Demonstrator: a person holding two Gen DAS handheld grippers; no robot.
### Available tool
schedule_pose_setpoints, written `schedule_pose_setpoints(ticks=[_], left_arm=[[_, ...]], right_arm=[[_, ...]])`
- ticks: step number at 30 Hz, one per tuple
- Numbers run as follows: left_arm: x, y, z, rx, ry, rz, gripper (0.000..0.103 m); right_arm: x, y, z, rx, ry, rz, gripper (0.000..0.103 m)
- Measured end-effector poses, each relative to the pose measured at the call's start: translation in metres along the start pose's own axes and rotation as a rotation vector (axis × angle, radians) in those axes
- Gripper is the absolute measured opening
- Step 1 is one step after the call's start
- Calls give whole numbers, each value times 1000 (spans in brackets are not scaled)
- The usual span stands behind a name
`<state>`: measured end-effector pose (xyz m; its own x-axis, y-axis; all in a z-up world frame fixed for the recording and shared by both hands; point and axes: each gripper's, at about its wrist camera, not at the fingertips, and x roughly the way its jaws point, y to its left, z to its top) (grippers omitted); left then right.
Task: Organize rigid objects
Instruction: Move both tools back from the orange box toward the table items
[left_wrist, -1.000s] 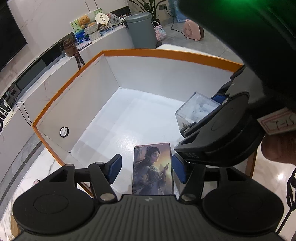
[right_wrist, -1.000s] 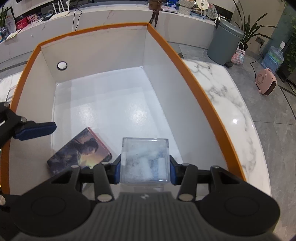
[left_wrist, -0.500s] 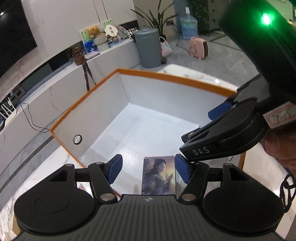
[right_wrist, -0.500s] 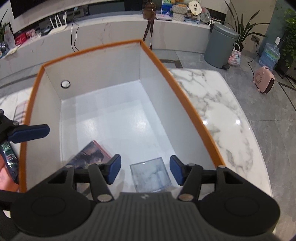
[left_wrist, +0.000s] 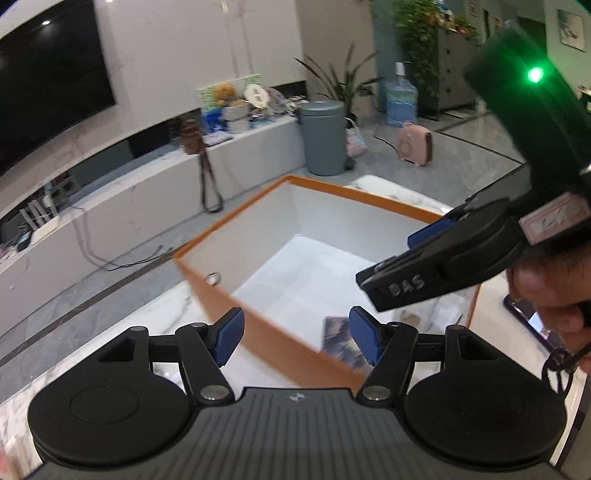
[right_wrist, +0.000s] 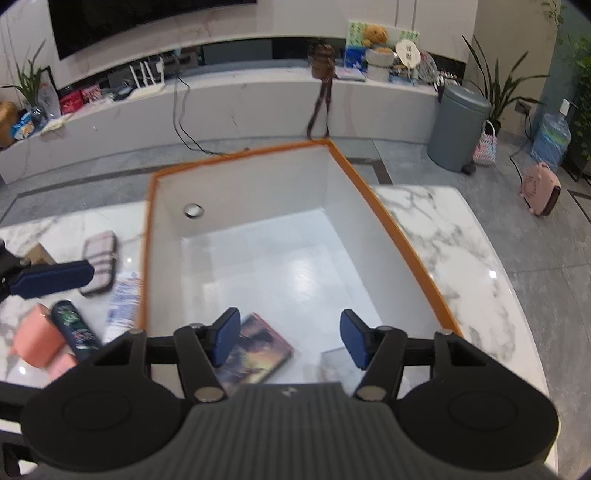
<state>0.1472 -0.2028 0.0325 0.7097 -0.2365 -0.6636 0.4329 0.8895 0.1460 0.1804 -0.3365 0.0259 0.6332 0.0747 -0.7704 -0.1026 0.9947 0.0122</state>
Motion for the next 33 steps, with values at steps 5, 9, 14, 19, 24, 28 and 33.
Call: schedule_pose_setpoints(ticks=[5,9,14,19,24,28,33], left_arm=[[-30,25,-18,-61,-62,39,82],[-52,46,-38,-115,-106,64,82],[-65,67,-62,-142,-125,71,87],[-69,89,-85,-166,-142,67,87],[-68,116,-112,-269,-155,64,89],[-65,136,-120,-298,-99,76,89],[-66,159,-133,-343,-64,128,90]], right_arm=[[-21,32,0,-39,-55,54,63],[-37,58,-8,-71,-115,82,69],[-55,84,-23,-94,-174,139,72],[-65,99,-45,-83,-204,202,77],[-56,104,-56,-10,-194,209,84],[-43,122,-67,-41,-183,230,87],[-31,151,-83,-128,-207,258,93]])
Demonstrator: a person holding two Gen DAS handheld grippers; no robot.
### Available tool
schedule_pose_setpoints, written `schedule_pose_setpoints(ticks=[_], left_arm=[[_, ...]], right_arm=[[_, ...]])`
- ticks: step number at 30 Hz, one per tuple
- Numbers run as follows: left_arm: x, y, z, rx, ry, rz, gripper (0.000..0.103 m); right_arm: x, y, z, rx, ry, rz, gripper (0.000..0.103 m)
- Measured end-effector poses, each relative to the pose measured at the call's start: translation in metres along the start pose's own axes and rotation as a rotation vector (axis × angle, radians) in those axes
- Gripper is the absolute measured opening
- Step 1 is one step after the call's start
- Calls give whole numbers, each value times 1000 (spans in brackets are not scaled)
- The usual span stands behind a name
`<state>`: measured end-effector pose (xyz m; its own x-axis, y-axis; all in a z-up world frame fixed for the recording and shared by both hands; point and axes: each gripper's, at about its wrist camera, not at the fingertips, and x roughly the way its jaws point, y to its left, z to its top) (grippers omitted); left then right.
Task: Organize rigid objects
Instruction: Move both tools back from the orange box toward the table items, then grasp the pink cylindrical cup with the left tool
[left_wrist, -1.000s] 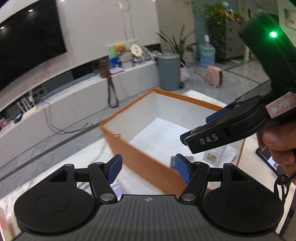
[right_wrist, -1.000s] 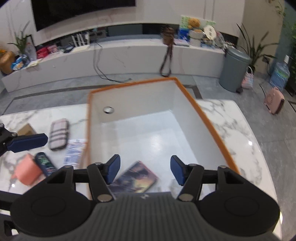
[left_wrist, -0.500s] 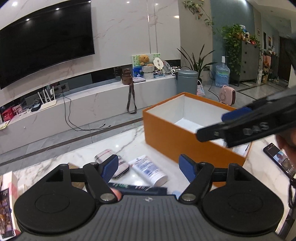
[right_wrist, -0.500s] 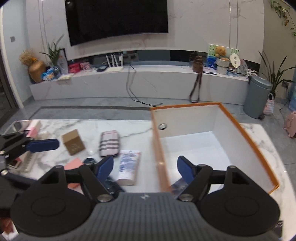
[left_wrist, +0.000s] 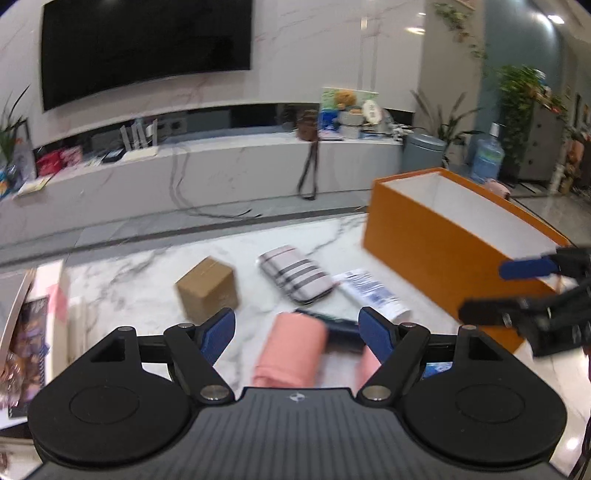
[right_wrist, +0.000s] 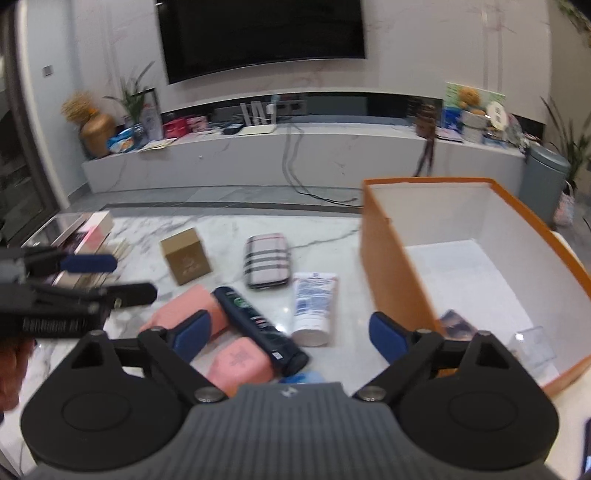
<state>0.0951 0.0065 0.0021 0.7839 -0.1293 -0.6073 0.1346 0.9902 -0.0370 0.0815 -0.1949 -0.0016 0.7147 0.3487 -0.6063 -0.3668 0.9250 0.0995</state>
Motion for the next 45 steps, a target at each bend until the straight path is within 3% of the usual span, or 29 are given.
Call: schedule_pose_setpoints(ticks=[4,11,19,27,34,38,41,45], left_arm=[[2,24,-10,-68,11,5,90],[7,37,-21,-51,20,36,90],[29,28,-29,7,42,22,90],[56,24,-34,15,65,-45,89],[70,14,-41,78,82,-33,89],[79,15,-44,75,101,-35,89],[83,16,-45,73,110,-36,89],[86,17,-46,71,117,-38,89]], right_arm=[[12,14,-7,-27,40,28,93],[33,18,-23,-81,131,-5,93],[43,13,-29,-58,164,-12,93],[57,3,-34,-63,228,-42,83],[71,-10,-44,-62,291,-58,77],[74,-15,-43,-44,285,-40,77],[74,-15,-41,-40,270,-35,70],[73,-16,-39,-70,259,-66,69]])
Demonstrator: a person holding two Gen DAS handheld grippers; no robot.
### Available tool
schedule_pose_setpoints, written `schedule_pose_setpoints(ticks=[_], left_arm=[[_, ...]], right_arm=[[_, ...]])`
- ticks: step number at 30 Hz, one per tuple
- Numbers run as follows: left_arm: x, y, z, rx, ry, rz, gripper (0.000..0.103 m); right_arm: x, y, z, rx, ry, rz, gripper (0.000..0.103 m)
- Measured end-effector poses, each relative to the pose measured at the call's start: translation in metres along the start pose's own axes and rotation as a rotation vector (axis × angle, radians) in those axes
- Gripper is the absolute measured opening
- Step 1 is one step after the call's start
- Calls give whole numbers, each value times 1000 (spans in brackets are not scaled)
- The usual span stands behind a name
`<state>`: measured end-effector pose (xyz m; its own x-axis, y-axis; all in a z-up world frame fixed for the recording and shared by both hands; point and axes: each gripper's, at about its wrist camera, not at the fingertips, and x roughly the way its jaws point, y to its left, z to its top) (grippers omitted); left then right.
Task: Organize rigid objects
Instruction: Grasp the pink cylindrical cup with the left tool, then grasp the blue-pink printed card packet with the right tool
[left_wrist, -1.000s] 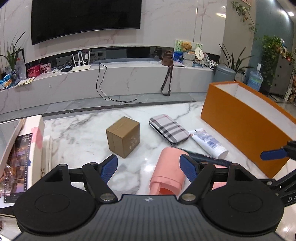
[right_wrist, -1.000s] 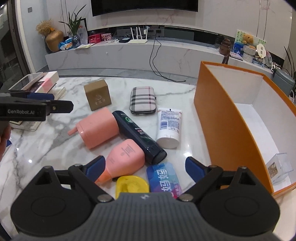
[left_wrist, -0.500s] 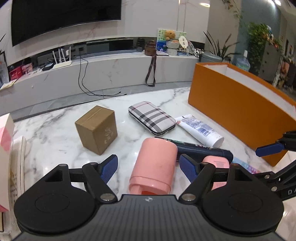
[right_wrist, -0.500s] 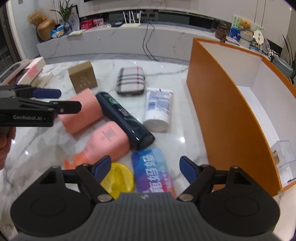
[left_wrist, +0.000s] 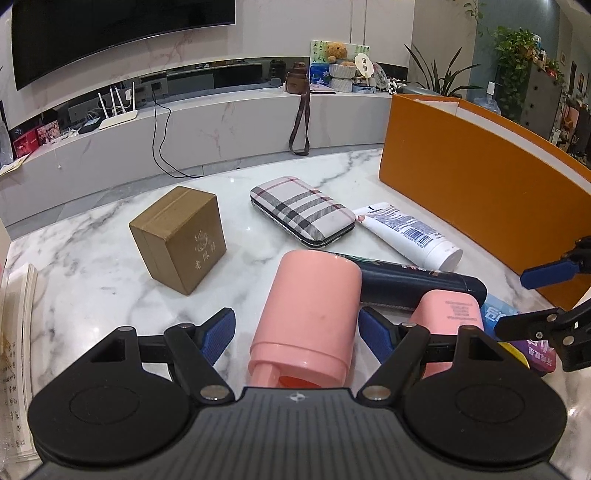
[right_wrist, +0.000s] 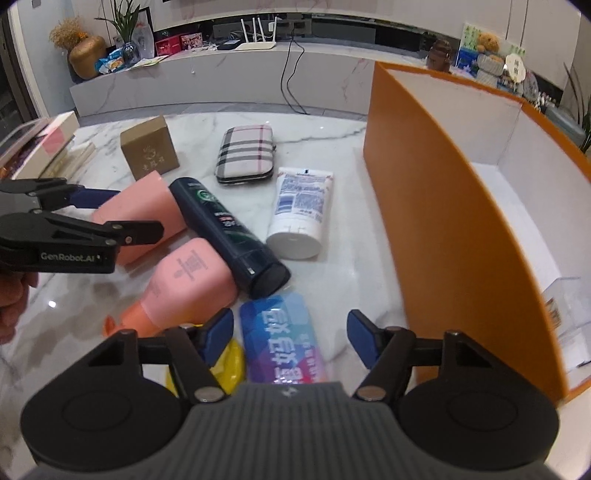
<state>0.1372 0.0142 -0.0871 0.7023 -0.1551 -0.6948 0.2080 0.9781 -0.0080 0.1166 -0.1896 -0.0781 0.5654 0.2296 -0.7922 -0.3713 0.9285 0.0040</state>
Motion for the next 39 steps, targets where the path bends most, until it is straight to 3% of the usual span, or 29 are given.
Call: schedule_pose_setpoints(ticks=[7,12,16,19,28,32,39], left_arm=[[5,-1,-2,10,40,-6,81],[4,-2,-4,26,52,-21,68],[0,-4,-3,49,78,-5,67],[-6,-5,-5,57,103,5,67],[-26,-15,-24,90,163,-24,67],[-25,-19,-27,118,149,-7,70],[-22,-14,-22,72,112,-16,70]], right_arm=[[6,0,-3,-35,29,-19,65],[11,5,-7,-51,95,47,64],[13,16,-11,-97,102,55,63],[12,15,-10,-101,93,58,48],[4,20,-16,-154,128,74,48],[4,23,-17,-159,117,74,48],[7,22,-16,-161,77,83,50]])
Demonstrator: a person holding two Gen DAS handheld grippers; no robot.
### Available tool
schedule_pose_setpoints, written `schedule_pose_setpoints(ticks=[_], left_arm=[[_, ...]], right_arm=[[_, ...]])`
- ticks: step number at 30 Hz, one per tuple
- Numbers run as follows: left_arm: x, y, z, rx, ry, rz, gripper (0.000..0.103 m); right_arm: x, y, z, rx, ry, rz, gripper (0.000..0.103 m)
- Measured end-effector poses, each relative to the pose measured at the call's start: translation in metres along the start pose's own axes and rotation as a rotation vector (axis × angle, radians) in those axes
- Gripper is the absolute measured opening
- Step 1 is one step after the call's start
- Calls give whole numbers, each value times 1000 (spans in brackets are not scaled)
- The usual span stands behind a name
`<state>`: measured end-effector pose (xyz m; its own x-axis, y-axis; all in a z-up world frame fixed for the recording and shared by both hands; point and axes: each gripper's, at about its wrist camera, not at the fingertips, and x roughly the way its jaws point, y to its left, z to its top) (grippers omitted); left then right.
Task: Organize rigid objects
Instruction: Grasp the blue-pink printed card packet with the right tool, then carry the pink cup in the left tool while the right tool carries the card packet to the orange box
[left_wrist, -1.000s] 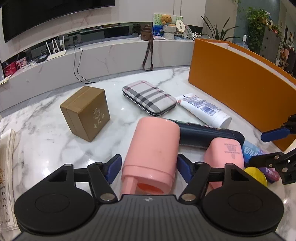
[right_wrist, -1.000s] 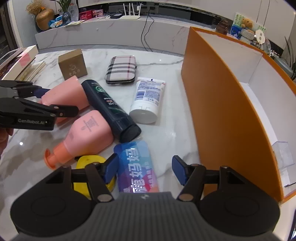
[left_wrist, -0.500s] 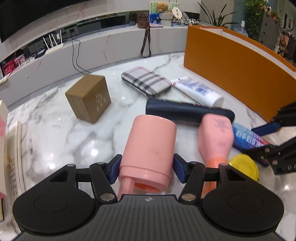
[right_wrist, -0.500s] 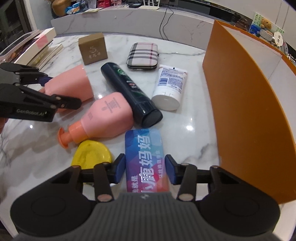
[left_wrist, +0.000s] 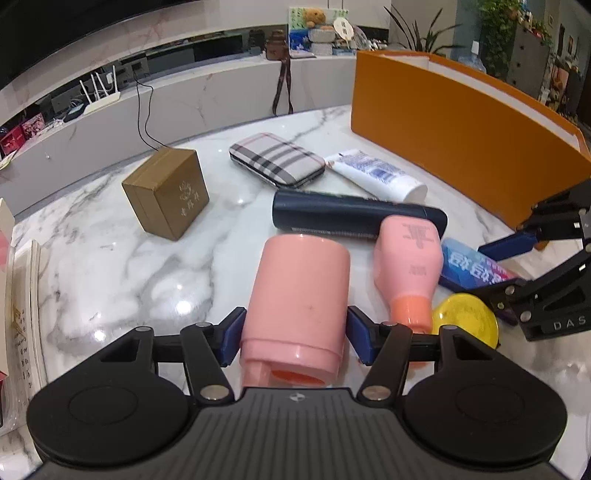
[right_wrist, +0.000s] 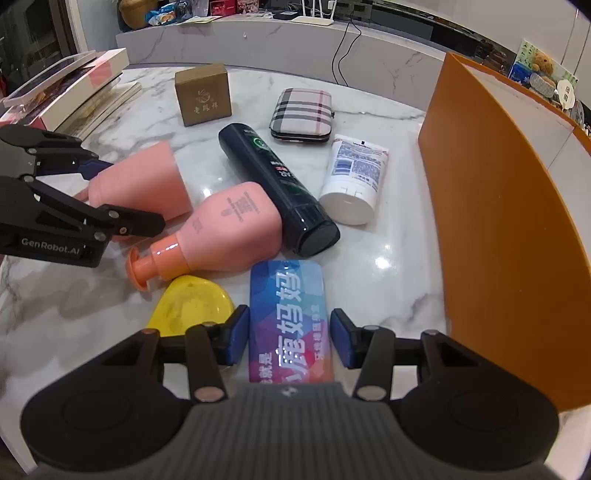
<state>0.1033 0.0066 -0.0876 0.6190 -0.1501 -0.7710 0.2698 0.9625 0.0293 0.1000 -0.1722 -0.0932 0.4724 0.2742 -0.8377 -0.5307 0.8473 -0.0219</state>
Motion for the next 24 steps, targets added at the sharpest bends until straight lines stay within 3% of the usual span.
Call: schedule_pose_setpoints(ticks=[11,24], left_arm=[[-3,0,2,-8,-10,-13,65],[-14,-1,7,-16,-44,0,65]], right_arm=[[-2,1,3,5,23,7,46],[-23,-2,6,29,-17,15,46]])
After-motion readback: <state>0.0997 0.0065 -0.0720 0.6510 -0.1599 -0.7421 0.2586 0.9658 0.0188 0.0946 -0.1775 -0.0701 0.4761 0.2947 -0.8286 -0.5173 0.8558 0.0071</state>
